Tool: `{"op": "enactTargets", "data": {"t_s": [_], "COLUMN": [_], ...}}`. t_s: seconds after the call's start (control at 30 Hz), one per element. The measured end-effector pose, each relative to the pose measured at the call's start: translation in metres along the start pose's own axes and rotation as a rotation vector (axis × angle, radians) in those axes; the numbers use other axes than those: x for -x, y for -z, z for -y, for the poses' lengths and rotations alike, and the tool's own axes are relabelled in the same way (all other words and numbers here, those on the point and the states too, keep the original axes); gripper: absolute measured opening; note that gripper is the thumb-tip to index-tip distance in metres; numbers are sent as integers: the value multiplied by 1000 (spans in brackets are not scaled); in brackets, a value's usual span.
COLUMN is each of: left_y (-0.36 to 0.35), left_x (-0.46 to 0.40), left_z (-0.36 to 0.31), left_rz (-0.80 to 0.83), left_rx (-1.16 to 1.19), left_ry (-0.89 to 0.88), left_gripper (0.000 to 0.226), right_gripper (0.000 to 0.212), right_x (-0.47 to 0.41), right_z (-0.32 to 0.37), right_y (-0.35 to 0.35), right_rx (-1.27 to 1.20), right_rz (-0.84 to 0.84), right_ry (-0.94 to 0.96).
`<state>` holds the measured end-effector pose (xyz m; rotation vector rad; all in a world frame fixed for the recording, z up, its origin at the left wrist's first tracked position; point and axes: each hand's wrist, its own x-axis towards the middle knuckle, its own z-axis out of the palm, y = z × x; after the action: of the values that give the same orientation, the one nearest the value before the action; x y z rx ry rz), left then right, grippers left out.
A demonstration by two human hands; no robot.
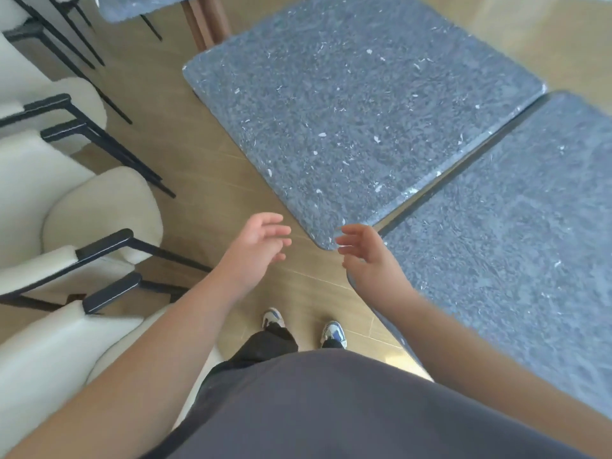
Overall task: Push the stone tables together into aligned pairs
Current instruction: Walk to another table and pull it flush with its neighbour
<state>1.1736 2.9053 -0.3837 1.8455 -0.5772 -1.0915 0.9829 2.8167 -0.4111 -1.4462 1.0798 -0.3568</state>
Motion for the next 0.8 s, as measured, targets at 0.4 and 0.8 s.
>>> {"op": "enactTargets", "data": {"t_s": [0.4,0.8], "left_y": [-27,-122], "left_x": [-119,-116], "left_z": [25,83], "left_rz": [458,448], "left_rx": [34,86], "left_ry": [442,832], "left_gripper": [29,20], "right_gripper": [30,33], "right_x": [-6,38], "right_z": [-59,-133], "right_y": [-22,-41], "right_rx": [-726,-1418], "right_rz": [-631,-848], "right_ry": [-595,-790]}}
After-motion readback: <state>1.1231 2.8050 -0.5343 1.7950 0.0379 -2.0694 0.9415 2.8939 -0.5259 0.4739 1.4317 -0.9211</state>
